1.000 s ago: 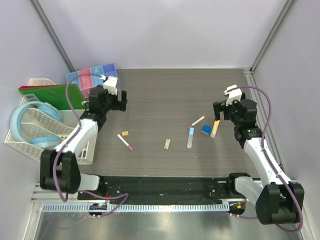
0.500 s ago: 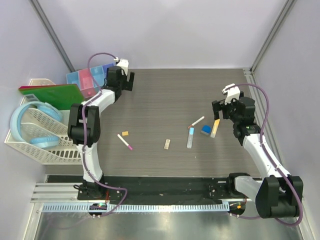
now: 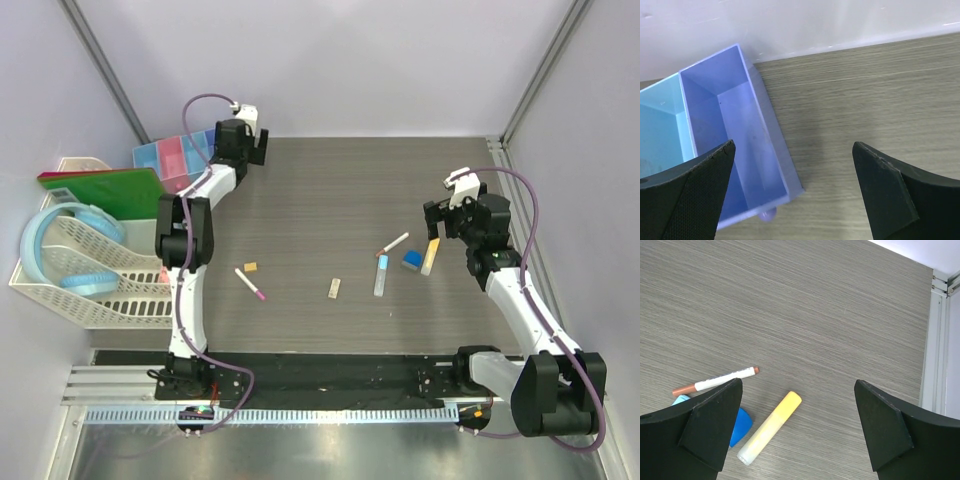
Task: Sort the stationery into containers
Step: Move the storage box to the center of the board.
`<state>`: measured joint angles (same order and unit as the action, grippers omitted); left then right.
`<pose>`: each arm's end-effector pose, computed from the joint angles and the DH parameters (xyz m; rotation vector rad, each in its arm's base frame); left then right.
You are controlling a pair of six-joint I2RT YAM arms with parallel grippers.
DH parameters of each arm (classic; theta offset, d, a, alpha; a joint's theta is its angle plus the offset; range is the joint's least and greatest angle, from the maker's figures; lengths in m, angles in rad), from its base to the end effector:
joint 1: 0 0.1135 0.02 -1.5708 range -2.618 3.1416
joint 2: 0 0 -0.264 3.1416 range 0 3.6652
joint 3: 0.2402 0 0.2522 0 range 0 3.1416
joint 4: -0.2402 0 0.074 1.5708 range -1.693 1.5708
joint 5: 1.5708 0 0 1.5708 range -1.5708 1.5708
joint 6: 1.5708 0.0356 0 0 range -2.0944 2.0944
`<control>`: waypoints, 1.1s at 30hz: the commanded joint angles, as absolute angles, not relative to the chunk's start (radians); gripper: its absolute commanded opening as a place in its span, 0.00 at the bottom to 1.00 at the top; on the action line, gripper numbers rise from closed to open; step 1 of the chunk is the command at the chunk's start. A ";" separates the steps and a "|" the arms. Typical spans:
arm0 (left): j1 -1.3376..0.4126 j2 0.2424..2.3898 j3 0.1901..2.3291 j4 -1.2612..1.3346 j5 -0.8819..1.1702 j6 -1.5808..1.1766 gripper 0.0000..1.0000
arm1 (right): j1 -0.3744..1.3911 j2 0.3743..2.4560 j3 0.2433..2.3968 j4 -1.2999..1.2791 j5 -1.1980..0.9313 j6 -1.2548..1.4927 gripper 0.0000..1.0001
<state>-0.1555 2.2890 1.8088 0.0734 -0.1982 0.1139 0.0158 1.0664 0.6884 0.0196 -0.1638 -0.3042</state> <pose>0.5333 -0.0765 0.2093 0.1368 1.9683 0.1688 0.2443 0.0097 0.2717 -0.4140 1.8793 -0.0353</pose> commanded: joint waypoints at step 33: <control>-0.235 2.296 1.881 -0.170 0.367 -0.035 0.91 | 0.012 0.989 0.692 0.044 -0.181 -0.290 1.00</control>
